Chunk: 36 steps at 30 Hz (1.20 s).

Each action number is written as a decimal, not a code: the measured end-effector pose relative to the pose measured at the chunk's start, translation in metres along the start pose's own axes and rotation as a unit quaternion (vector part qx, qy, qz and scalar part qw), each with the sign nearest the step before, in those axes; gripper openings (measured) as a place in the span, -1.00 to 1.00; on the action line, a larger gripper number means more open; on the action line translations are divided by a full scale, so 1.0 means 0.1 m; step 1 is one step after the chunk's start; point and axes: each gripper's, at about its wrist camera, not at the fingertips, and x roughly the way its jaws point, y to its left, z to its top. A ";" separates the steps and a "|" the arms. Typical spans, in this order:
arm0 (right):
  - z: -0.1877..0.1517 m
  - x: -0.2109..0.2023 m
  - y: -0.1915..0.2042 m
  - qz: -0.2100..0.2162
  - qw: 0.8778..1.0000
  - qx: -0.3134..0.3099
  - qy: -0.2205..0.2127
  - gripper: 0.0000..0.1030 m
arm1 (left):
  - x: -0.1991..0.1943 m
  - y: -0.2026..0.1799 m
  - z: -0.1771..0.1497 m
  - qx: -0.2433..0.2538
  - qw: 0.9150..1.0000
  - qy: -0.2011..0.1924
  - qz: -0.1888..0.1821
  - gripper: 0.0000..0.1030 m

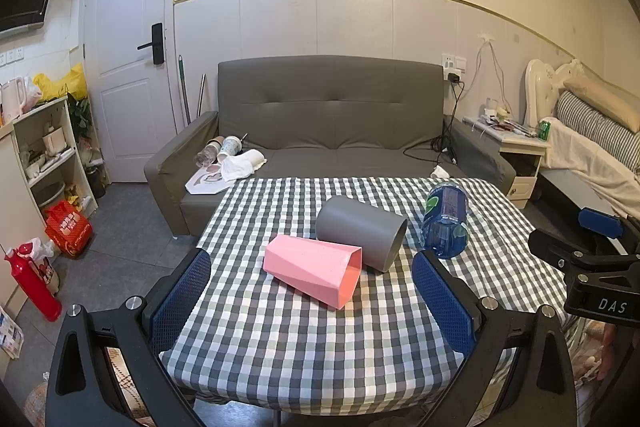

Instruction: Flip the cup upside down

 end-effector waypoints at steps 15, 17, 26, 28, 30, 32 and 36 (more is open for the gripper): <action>0.00 -0.01 -0.01 0.000 1.000 0.000 0.001 1.00 | 0.00 -0.01 0.00 0.000 1.000 0.000 0.000 1.00; 0.00 0.01 0.01 0.001 1.000 -0.001 0.001 1.00 | 0.00 0.00 0.00 0.001 1.000 0.000 0.000 1.00; 0.00 0.01 0.00 0.001 1.000 0.000 0.002 1.00 | 0.00 -0.01 0.00 0.001 1.000 0.000 0.000 1.00; 0.00 0.00 0.00 0.001 1.000 -0.001 0.002 1.00 | 0.00 0.00 0.00 0.001 1.000 0.000 0.000 1.00; 0.00 0.00 0.01 0.001 1.000 -0.001 0.002 1.00 | 0.00 0.00 -0.01 0.001 1.000 0.000 0.000 1.00; -0.03 0.05 0.02 0.002 1.000 -0.001 0.003 1.00 | 0.01 -0.01 -0.01 0.001 1.000 0.000 0.000 1.00; -0.03 0.05 0.02 0.002 1.000 -0.001 0.004 1.00 | 0.01 -0.01 -0.02 0.001 1.000 0.000 0.000 1.00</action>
